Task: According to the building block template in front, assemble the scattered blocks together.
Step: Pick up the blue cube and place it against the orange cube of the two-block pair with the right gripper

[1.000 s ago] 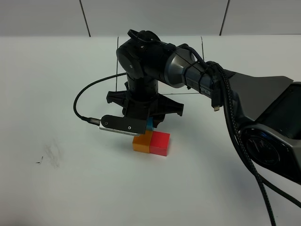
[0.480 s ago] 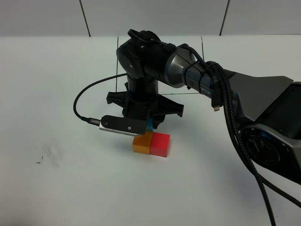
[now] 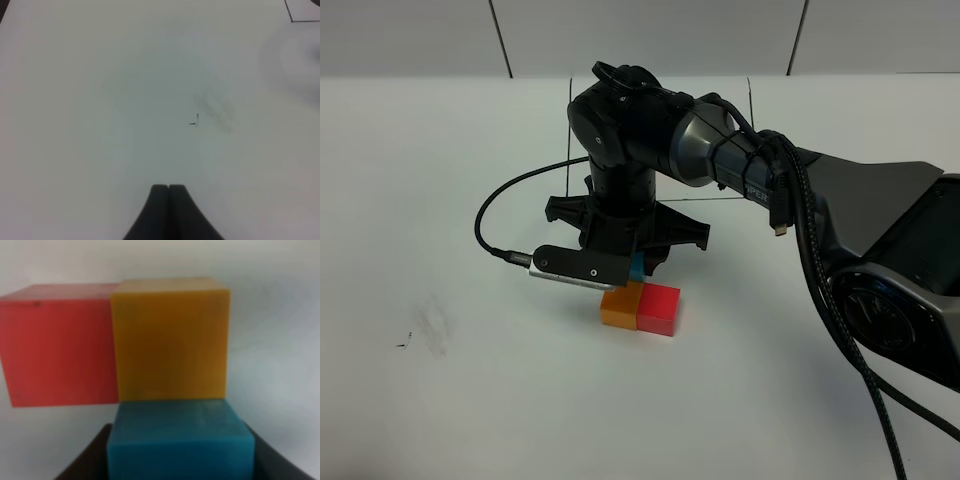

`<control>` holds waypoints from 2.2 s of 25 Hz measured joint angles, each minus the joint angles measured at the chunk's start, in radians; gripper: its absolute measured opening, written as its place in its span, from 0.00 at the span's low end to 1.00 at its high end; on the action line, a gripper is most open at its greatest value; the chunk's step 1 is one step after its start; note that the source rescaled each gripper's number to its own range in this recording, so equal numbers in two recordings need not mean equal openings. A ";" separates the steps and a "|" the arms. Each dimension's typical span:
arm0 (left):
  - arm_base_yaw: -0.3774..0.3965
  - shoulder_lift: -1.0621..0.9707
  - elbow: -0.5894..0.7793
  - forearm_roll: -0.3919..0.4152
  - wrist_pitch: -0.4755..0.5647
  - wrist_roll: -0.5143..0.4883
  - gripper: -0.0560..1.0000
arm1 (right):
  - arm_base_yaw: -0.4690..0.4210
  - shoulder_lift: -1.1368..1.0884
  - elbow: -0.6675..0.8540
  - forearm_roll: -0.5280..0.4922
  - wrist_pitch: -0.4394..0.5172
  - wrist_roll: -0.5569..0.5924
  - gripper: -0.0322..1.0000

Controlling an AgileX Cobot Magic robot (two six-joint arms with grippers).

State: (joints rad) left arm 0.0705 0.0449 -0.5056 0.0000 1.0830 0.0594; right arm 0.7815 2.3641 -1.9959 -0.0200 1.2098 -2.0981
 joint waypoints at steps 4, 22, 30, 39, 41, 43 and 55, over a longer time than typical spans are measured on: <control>0.000 0.000 0.000 0.000 0.000 0.000 0.05 | 0.000 0.000 0.000 0.000 0.000 0.000 0.45; 0.000 0.000 0.000 0.000 0.000 0.000 0.05 | 0.000 0.054 0.000 0.020 0.000 0.000 0.45; 0.000 0.000 0.000 0.000 0.000 0.000 0.05 | 0.000 0.066 0.000 0.030 0.000 0.000 0.45; 0.000 0.000 0.000 0.000 0.000 0.000 0.05 | 0.000 0.067 0.000 0.063 -0.005 0.000 0.45; 0.000 0.000 0.000 0.000 0.000 0.000 0.05 | 0.000 0.067 0.000 0.063 -0.011 0.000 0.45; 0.000 0.000 0.000 0.000 0.000 0.000 0.05 | 0.000 0.067 0.000 0.063 -0.018 0.001 0.45; 0.000 0.000 0.000 0.000 0.000 0.000 0.05 | 0.000 0.067 0.000 0.064 -0.026 0.011 0.49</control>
State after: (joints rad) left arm 0.0705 0.0449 -0.5056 0.0000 1.0830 0.0594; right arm 0.7815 2.4312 -1.9959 0.0436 1.1843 -2.0870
